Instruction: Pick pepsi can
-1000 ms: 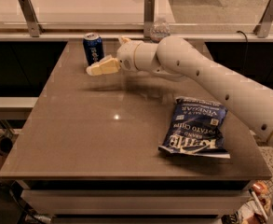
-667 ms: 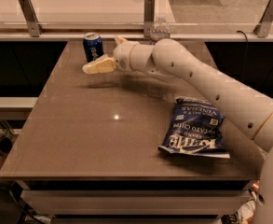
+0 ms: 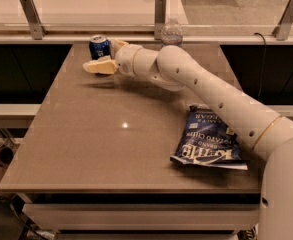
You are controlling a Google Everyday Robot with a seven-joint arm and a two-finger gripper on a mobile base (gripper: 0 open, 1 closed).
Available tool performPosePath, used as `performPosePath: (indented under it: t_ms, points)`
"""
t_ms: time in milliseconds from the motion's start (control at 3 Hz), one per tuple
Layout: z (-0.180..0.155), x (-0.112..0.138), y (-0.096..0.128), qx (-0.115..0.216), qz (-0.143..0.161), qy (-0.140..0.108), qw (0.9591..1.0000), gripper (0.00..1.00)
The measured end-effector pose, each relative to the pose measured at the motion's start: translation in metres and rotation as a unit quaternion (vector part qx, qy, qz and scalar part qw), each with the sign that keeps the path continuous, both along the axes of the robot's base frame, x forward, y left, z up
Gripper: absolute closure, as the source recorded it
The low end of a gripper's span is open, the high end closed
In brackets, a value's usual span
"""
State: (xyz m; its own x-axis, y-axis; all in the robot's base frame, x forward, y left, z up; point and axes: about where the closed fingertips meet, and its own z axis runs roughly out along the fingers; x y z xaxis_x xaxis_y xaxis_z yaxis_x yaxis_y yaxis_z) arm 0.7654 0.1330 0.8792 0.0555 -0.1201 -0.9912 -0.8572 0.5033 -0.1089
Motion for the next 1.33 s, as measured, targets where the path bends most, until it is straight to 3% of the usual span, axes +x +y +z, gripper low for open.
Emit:
performPosePath:
  t_ms: [1000, 1333]
  points:
    - [-0.0004, -0.0025, 0.0080, 0.000, 0.006, 0.001, 1.0000, 0.88]
    - [-0.0005, -0.0033, 0.0105, 0.000, 0.008, 0.001, 1.0000, 1.00]
